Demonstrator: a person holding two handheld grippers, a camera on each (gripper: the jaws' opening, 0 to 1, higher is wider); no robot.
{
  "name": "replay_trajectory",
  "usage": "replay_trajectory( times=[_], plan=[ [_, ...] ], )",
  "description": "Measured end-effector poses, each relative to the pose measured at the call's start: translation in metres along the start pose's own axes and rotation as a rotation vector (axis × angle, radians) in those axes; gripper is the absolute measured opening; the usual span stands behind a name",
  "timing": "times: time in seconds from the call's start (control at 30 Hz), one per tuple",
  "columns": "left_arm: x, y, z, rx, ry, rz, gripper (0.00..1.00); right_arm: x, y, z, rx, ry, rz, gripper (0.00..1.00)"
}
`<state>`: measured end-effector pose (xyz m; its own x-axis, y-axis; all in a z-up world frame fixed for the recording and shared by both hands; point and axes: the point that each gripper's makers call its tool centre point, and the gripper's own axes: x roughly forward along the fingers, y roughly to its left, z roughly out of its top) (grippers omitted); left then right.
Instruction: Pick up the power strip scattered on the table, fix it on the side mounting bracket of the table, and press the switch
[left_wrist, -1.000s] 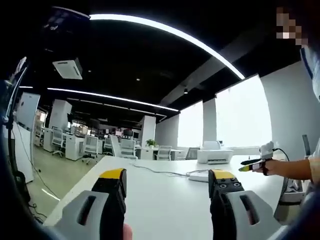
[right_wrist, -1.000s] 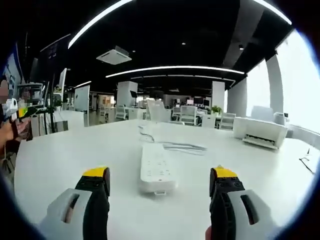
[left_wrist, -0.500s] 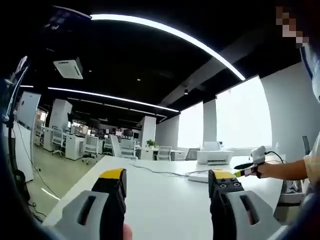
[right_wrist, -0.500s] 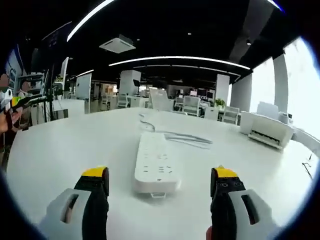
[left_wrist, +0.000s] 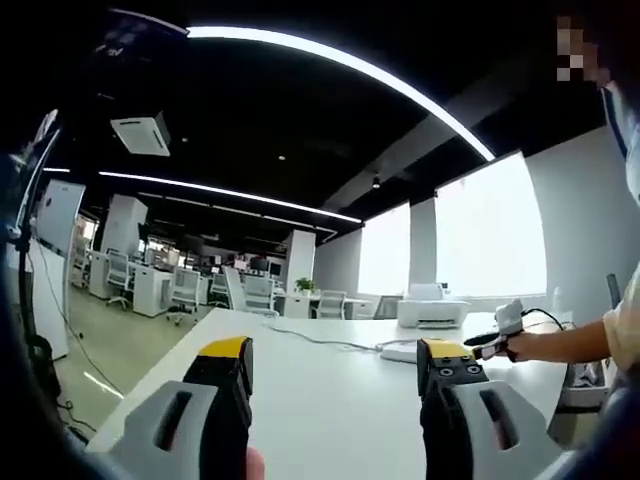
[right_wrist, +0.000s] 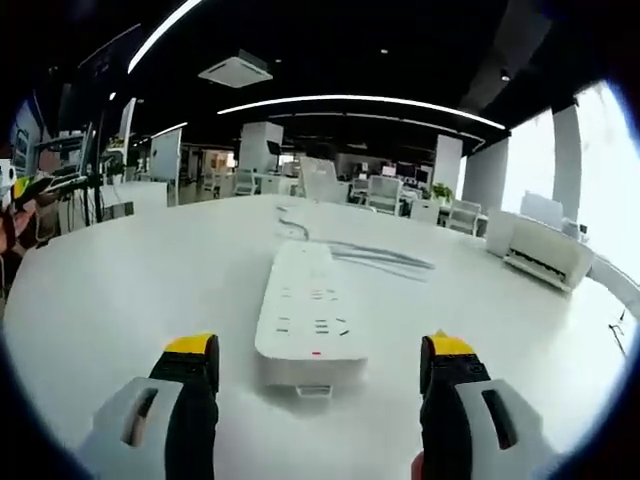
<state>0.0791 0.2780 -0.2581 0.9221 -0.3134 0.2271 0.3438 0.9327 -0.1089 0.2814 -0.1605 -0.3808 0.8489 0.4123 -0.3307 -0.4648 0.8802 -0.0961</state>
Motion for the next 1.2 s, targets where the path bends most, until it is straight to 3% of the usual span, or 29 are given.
replay_trajectory(
  times=[0.23,0.8,1.2],
  plan=[
    [0.000,0.001,0.000,-0.001,0.001,0.002,0.71,0.010,0.003,-0.007,-0.001,0.019,0.007,0.77],
    [-0.003,0.007,0.002,0.001,-0.002,0.018,0.71,0.024,0.007,-0.002,-0.001,0.011,0.020,0.70],
    [-0.004,0.006,0.005,-0.003,-0.008,0.018,0.71,0.024,0.006,-0.004,-0.003,0.024,0.022,0.57]
  ],
)
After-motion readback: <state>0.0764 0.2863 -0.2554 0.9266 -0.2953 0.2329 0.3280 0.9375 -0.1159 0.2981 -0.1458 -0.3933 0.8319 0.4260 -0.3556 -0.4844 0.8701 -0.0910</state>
